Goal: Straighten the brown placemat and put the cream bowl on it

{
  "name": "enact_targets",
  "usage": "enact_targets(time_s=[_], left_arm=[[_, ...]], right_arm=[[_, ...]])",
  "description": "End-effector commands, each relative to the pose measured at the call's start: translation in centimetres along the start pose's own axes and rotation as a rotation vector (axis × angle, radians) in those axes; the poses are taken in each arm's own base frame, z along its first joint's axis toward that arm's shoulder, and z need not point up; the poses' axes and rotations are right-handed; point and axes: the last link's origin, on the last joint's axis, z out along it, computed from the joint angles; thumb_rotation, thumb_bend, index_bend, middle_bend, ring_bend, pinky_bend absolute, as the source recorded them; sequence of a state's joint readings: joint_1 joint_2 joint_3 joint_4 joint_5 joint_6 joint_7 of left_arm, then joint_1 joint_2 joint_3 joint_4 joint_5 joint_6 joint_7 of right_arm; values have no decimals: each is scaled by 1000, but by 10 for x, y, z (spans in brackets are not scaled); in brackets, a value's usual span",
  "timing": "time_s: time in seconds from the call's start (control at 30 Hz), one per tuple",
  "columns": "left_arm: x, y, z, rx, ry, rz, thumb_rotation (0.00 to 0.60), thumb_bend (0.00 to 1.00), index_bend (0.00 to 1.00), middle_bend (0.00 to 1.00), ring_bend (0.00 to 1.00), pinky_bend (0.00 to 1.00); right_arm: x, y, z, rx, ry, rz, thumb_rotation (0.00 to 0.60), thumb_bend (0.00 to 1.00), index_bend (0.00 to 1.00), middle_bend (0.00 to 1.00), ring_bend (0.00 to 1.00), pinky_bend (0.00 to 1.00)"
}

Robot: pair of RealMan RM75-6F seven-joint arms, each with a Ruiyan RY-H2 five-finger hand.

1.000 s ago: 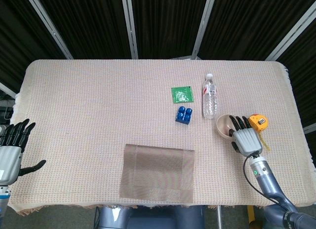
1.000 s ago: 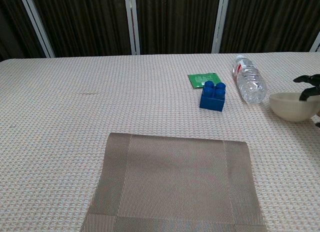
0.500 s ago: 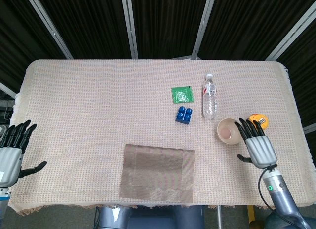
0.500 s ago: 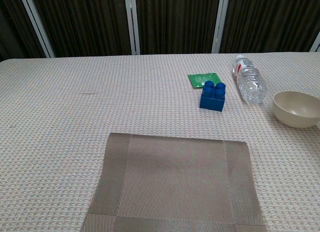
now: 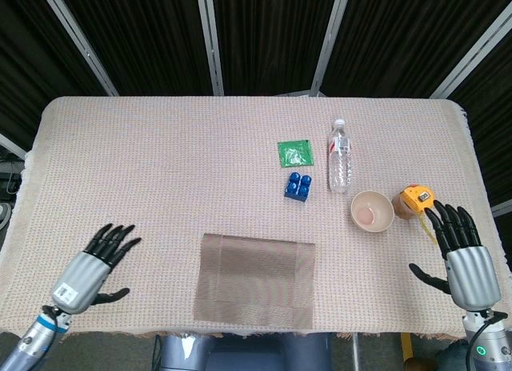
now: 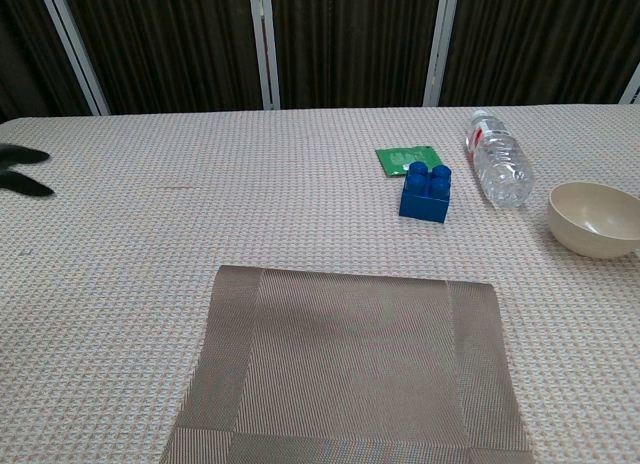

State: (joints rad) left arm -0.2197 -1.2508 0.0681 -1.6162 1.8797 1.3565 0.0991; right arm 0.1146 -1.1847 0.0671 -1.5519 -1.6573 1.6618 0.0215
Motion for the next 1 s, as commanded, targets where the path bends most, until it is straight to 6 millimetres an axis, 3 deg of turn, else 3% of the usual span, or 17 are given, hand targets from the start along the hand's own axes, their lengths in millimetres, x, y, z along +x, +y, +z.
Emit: enact_targets(time_s=[0.03, 0.17, 0.3, 0.47, 0.77, 1.0], left_arm=[[-30, 20, 17, -169, -70, 92, 600, 70, 253, 0, 0, 0], [-51, 39, 30, -296, -107, 116, 600, 222, 355, 0, 0, 0], [-65, 52, 39, -384, -95, 151, 600, 281, 394, 0, 0, 0], [-82, 62, 45, -434, -99, 159, 600, 300, 399, 0, 0, 0], [-107, 63, 43, -462, -123, 182, 600, 300, 427, 0, 0, 0], [-117, 67, 43, -479, -127, 180, 600, 301, 427, 0, 0, 0]], right_arm=[[-1, 6, 2, -15, -7, 9, 600, 0, 10, 0, 0, 0], [1, 10, 4, -20, -2, 22, 600, 0, 10, 0, 0, 0], [2, 11, 5, -23, -3, 35, 600, 0, 9, 0, 0, 0], [3, 13, 5, -30, -5, 38, 600, 0, 9, 0, 0, 0], [5, 14, 6, -37, -1, 46, 600, 0, 10, 0, 0, 0], [5, 15, 5, -40, -2, 46, 600, 0, 9, 0, 0, 0]])
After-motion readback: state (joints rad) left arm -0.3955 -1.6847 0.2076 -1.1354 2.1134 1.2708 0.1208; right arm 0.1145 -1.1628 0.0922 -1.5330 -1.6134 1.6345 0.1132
